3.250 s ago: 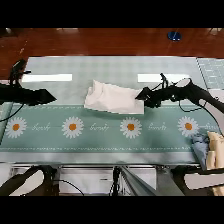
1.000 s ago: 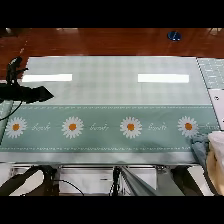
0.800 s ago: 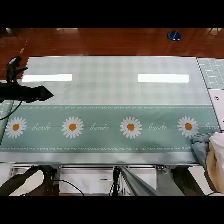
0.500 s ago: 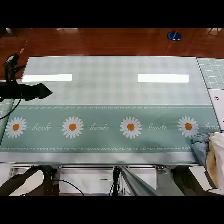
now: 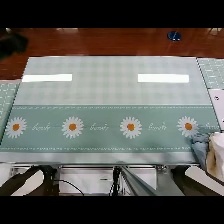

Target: Fold the shirts.

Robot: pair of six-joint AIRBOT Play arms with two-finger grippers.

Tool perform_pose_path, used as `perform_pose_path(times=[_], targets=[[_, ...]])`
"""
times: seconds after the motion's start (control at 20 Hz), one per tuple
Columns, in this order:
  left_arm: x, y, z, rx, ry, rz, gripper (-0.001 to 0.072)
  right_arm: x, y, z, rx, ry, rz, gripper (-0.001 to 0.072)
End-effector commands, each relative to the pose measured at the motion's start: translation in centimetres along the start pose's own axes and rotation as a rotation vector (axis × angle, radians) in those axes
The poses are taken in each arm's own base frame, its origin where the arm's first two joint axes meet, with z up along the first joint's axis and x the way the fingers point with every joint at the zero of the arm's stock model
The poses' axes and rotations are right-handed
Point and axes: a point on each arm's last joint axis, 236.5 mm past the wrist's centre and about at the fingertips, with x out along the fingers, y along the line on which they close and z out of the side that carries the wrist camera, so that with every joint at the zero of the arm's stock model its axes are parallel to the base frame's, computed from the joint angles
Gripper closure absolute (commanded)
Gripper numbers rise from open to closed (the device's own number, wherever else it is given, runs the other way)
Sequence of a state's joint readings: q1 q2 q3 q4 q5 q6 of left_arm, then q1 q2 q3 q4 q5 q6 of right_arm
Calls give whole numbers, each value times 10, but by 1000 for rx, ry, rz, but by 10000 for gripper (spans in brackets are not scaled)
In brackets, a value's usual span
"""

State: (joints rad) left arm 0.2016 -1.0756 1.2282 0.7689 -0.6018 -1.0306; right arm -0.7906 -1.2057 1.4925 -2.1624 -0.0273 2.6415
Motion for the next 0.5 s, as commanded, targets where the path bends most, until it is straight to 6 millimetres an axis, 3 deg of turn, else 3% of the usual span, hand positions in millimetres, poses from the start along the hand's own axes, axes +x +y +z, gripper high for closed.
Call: perform_pose_path(times=[0.0,0.1,0.2,0.25,0.3,0.4,0.45], targets=[[-13,-54,64,213,-168,-81,256,-60,310,-103,215,172,715,505],[-1,-88,13,312,6,-187,256,-115,372,-193,157,381,699,503],[9,-105,-60,314,269,-261,256,-170,391,-268,-57,522,667,503],[12,-105,-95,298,403,-263,256,-193,379,-303,-220,606,617,503],[14,-102,-127,292,526,-247,256,-219,350,-343,-438,737,564,503],[16,-92,-177,287,717,-197,256,-280,277,-411,-844,1080,565,503],[19,-90,-196,282,779,-178,256,-306,241,-432,-973,1240,560,503]])
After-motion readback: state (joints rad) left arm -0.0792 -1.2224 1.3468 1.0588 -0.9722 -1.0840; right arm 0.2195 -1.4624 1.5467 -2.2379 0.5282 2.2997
